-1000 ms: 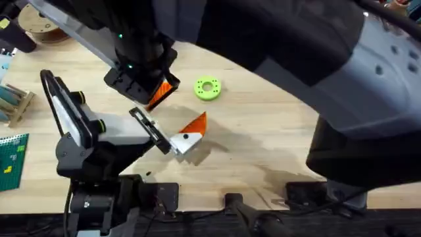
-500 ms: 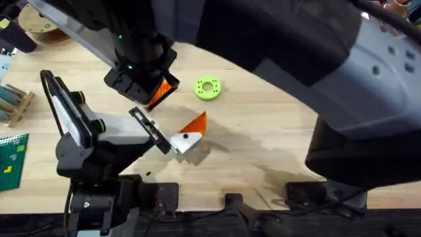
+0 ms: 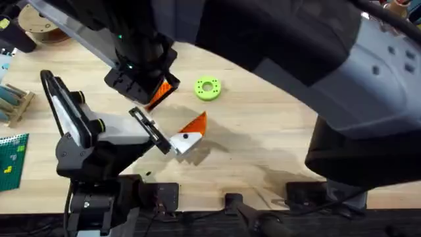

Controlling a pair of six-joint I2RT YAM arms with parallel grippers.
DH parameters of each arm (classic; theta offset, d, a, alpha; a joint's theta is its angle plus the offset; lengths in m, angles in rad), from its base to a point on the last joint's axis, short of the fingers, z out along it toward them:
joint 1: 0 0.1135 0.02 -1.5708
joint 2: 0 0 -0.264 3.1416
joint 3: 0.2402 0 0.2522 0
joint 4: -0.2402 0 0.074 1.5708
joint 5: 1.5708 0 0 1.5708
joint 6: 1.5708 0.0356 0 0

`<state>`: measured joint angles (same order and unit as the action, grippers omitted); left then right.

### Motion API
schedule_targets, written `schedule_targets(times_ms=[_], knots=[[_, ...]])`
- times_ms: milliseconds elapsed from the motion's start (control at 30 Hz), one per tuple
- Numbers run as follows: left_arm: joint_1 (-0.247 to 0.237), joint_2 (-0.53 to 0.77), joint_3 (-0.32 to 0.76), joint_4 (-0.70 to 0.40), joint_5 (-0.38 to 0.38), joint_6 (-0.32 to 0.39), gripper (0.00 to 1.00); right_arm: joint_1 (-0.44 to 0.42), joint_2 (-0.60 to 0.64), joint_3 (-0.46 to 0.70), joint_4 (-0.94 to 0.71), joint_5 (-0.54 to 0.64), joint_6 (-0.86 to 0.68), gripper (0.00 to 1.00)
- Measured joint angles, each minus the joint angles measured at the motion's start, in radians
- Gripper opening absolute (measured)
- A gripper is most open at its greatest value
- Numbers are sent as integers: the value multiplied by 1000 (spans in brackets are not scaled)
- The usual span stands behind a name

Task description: Pick up the gripper from the table and insert it into the empty holder that is missing its gripper. Then pick up a screw, insert it into the mounting hole, and use the screwdriver to tighten it. Finally, clean up the table by picking up the vegetable and placing it into the bucket.

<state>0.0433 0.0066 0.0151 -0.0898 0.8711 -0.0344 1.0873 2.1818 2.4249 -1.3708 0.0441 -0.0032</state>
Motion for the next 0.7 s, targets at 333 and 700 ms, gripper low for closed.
schedule_targets(times_ms=[333,700], knots=[[0,0,0,1,-1,15,985,-4,19,44,-19,4,0,190],[0,0,0,1,-1,19,985,-5,20,112,-48,4,3,325]])
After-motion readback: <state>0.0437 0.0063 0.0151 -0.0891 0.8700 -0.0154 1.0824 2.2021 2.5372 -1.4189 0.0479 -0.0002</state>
